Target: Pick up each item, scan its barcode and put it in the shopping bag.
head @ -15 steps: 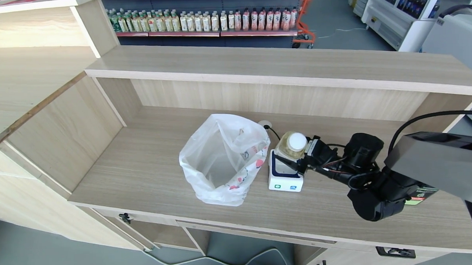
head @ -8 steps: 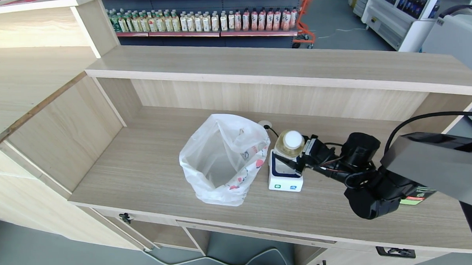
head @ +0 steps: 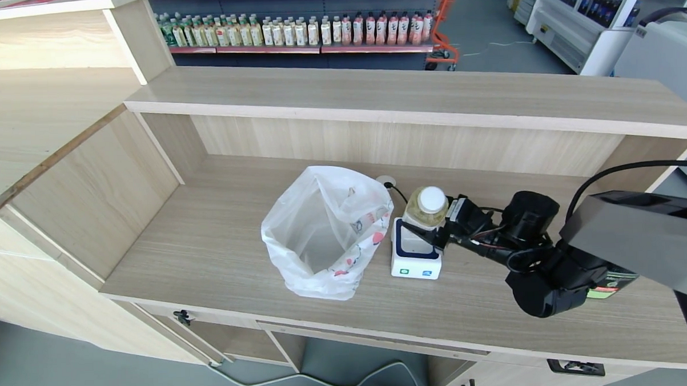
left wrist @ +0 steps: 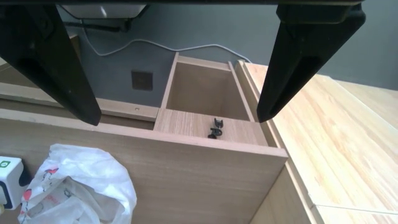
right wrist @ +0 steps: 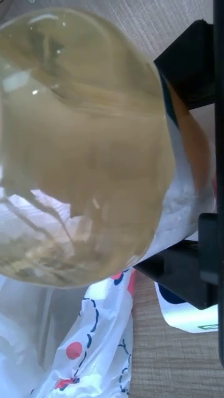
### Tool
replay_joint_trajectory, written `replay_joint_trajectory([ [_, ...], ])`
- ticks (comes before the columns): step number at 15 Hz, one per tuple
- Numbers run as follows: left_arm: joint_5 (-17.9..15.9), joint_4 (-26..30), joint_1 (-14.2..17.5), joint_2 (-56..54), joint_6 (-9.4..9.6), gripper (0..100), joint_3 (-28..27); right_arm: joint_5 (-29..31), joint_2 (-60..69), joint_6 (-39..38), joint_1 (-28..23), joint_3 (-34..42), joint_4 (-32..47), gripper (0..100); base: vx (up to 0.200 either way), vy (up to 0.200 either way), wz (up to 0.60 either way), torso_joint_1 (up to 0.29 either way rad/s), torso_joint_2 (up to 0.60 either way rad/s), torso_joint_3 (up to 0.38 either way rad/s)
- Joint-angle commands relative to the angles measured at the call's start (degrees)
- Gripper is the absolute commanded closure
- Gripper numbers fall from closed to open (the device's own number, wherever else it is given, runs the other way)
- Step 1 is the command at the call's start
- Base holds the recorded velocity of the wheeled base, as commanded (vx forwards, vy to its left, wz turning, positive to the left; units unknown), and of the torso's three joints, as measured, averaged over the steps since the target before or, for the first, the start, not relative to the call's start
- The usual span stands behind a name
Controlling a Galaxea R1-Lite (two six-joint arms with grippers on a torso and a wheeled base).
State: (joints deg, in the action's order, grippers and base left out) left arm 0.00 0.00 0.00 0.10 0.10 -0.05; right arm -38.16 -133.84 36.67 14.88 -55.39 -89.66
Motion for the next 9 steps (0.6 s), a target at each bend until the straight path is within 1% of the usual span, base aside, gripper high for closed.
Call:
replay_joint_trajectory([
  [1,0.0,0.0,0.0,0.0,-0.01,0,0.0,2.8,8.2,-8.3,-0.2,0.5,-0.3,100,0.0,0.0,0.0,0.0,0.0,0.0],
  [2,0.0,0.0,0.0,0.0,-0.01,0,0.0,2.8,8.2,-8.3,-0.2,0.5,-0.3,100,0.0,0.0,0.0,0.0,0.0,0.0],
  [3,0.0,0.0,0.0,0.0,-0.01,0,0.0,9.9,20.7,-23.4,0.0,4.7,2.7,100,0.0,0.0,0.0,0.0,0.0,0.0],
  [5,0.0,0.0,0.0,0.0,-0.01,0,0.0,12.6,34.5,-30.7,-0.8,10.8,19.4,100,0.0,0.0,0.0,0.0,0.0,0.0],
  [6,0.0,0.0,0.0,0.0,-0.01,0,0.0,13.5,40.0,-36.0,-0.8,13.0,27.4,100,0.0,0.0,0.0,0.0,0.0,0.0],
  [8,0.0,0.0,0.0,0.0,-0.01,0,0.0,14.4,44.2,-40.4,-1.1,14.1,35.8,100,0.0,0.0,0.0,0.0,0.0,0.0],
  [9,0.0,0.0,0.0,0.0,-0.01,0,0.0,15.2,44.3,-40.7,-1.2,14.2,36.1,100,0.0,0.0,0.0,0.0,0.0,0.0],
])
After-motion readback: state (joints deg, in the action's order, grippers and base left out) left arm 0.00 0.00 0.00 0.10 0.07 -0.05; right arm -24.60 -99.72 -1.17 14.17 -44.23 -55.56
